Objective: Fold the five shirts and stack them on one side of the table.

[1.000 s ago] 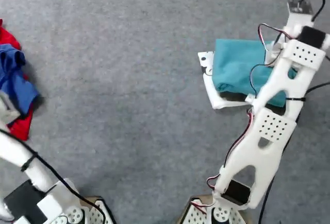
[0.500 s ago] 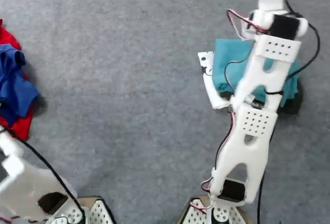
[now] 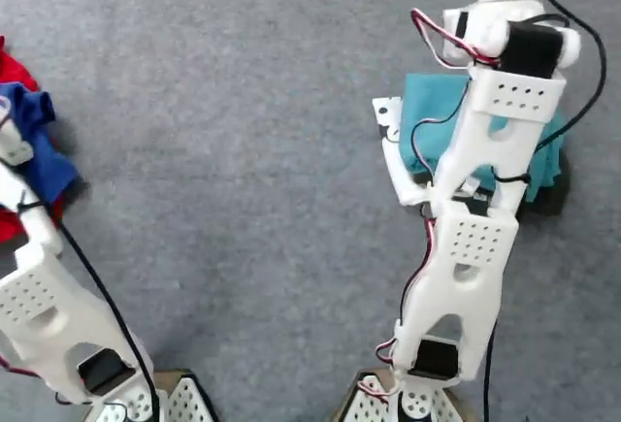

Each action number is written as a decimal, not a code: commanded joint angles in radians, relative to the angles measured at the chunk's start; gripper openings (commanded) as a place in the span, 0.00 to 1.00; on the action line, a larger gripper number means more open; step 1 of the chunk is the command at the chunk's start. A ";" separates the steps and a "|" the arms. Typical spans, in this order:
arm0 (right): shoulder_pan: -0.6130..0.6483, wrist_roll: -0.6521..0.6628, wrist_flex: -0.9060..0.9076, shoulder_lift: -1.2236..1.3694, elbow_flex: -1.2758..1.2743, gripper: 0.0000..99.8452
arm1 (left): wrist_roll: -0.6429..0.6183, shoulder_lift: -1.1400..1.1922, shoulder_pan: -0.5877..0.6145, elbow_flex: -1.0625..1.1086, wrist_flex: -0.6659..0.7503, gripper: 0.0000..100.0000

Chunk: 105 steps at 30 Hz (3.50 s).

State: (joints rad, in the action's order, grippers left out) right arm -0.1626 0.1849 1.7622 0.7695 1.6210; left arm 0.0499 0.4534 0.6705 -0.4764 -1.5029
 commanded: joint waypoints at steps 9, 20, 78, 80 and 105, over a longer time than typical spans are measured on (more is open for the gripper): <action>0.012 -0.008 0.006 -0.143 0.008 0.02 | 0.031 -0.381 -0.476 0.042 -0.259 0.03; 0.011 -0.003 0.006 -0.151 0.005 0.03 | 0.149 -0.908 -1.132 0.576 -0.256 0.09; -0.299 -0.258 -0.787 -1.241 -1.580 0.04 | -0.023 -0.784 -1.098 1.231 0.235 0.20; -0.344 -0.258 -0.810 -1.242 -1.580 0.04 | -0.028 -0.772 -1.061 1.233 0.281 0.12; -0.327 -0.258 -0.789 -1.244 -1.580 0.04 | 0.206 -1.102 -0.183 0.769 0.051 0.03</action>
State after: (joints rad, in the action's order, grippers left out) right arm -0.5432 -0.0683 0.9643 -0.4457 0.0146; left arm 0.2186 -0.6160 0.3391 0.4012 -1.4461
